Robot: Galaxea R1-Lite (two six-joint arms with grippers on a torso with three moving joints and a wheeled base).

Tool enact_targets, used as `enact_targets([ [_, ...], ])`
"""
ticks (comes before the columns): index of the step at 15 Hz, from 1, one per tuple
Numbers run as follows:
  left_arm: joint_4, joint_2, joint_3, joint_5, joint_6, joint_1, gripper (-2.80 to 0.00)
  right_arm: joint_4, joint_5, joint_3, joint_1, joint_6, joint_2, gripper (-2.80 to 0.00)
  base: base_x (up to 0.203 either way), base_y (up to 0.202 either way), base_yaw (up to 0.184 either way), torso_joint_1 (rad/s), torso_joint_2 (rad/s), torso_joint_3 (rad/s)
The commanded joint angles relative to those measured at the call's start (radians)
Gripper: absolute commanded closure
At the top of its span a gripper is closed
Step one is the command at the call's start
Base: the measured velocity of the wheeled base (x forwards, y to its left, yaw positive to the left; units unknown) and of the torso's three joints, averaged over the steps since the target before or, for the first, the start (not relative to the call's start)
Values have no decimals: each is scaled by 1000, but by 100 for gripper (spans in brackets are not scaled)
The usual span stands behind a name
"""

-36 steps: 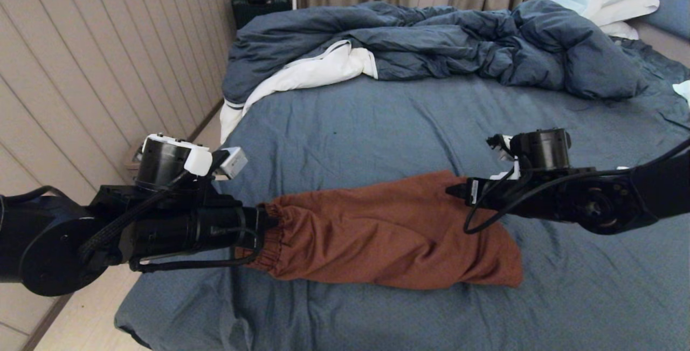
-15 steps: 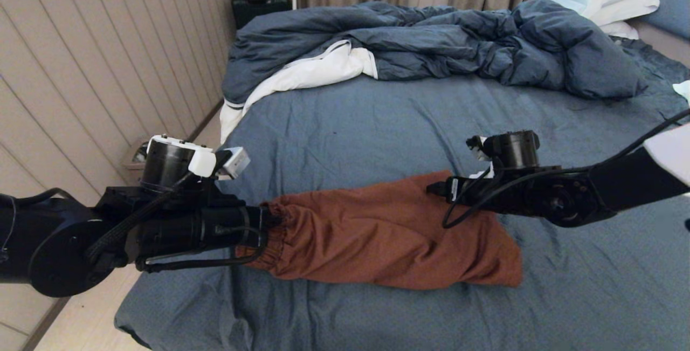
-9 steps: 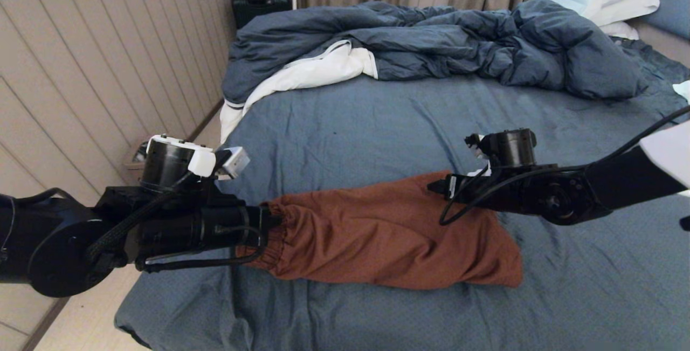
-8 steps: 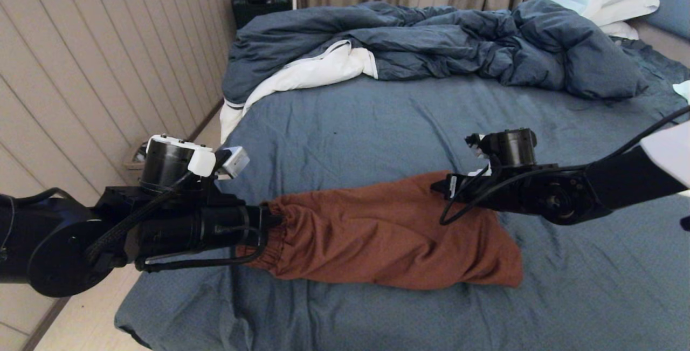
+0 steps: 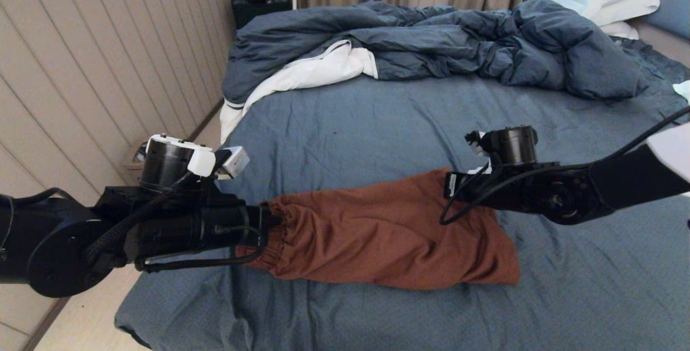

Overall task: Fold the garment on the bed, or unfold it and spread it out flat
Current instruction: Unford the brown shorts

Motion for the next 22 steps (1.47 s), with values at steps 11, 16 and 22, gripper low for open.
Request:
enact_targets([
  [11, -84, -187, -26, 9, -69, 6, 0, 8, -57, -23, 0, -4, -273, 0, 0, 0, 0, 0, 0, 0],
  [16, -20, -337, -55, 7, -104, 6, 0, 73, -55, 30, 27, -5, -436, 0, 0, 0, 0, 0, 0, 0],
  [22, 150, -457, -56, 10, -125, -43, 0, 185, -55, 118, 148, -2, -665, 0, 0, 0, 0, 0, 0, 0],
])
